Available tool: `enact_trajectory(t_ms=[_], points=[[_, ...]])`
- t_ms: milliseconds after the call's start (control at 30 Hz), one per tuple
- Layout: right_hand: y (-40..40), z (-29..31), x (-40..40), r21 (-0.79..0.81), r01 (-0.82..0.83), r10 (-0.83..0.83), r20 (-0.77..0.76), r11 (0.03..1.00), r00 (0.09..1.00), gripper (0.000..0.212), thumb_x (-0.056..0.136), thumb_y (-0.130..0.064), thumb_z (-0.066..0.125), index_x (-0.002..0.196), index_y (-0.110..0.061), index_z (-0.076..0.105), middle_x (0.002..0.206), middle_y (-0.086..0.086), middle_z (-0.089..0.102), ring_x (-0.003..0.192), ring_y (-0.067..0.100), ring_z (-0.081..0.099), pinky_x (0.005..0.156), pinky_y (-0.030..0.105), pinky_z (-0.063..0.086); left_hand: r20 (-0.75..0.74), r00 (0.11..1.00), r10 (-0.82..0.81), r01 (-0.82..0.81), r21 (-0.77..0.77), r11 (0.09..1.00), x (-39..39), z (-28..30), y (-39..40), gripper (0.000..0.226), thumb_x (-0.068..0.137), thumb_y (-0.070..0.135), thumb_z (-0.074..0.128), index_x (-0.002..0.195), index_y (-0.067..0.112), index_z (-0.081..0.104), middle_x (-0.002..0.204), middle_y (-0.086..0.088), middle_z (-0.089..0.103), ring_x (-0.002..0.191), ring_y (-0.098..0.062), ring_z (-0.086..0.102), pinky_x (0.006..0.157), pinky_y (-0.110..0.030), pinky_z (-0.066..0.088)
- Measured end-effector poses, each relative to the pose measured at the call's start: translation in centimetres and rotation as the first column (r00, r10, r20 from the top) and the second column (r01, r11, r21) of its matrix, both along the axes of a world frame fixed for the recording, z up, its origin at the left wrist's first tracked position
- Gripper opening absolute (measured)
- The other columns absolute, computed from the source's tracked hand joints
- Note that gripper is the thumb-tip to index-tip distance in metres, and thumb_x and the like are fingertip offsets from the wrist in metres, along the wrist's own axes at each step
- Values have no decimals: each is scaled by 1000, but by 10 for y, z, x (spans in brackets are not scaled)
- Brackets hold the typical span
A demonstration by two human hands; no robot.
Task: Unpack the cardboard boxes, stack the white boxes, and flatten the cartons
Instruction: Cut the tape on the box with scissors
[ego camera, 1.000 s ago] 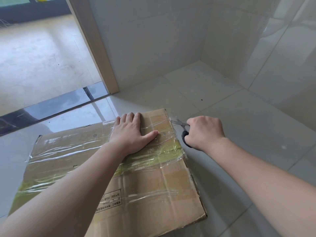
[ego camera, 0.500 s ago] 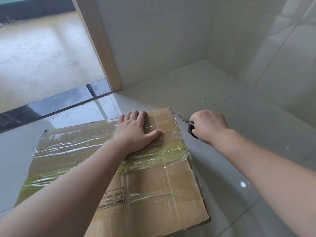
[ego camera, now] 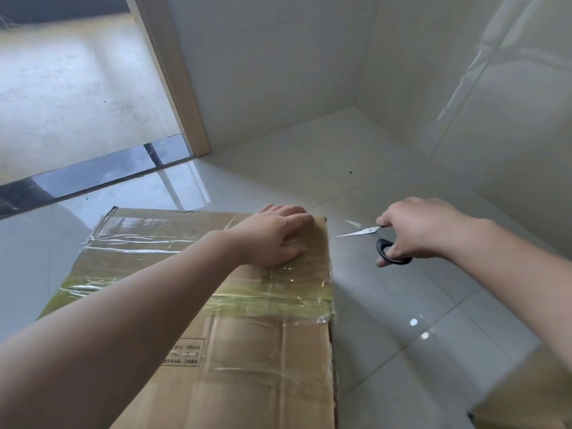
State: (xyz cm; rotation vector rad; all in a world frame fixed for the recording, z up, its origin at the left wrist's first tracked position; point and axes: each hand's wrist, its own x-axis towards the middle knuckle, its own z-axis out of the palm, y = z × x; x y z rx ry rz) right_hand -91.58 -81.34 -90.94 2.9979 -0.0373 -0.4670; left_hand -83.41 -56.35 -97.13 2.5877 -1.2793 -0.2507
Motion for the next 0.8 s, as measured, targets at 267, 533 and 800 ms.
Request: enact_trajectory(t_ms=[267, 533, 800], points=[[-36, 0, -49, 649, 269, 64, -441, 712, 895, 36, 67, -47, 80, 87, -20, 70, 62, -6, 54, 53, 9, 43, 51, 19, 33, -15, 993, -113, 114, 37, 993, -23, 0, -23, 39, 96, 32, 46, 134, 35, 49, 149, 3, 34, 139, -18, 24, 115, -36, 10], [-35, -27, -68, 717, 428, 206, -614, 551, 762, 48, 69, -40, 76, 100, -4, 67, 53, -3, 50, 46, 12, 42, 45, 20, 26, -78, 956, -281, 274, -88, 958, -34, 18, -35, 27, 76, 13, 51, 88, 13, 75, 100, 1, 69, 104, -21, 59, 102, -36, 37], [-18, -38, -60, 714, 441, 215, -627, 543, 749, 80, 63, -48, 80, 103, 16, 54, 54, -1, 49, 43, 12, 40, 51, 27, 25, -66, 950, -304, 302, -40, 953, -34, 22, -39, 23, 77, 4, 54, 86, 17, 71, 97, 3, 64, 102, -19, 54, 100, -33, 35]])
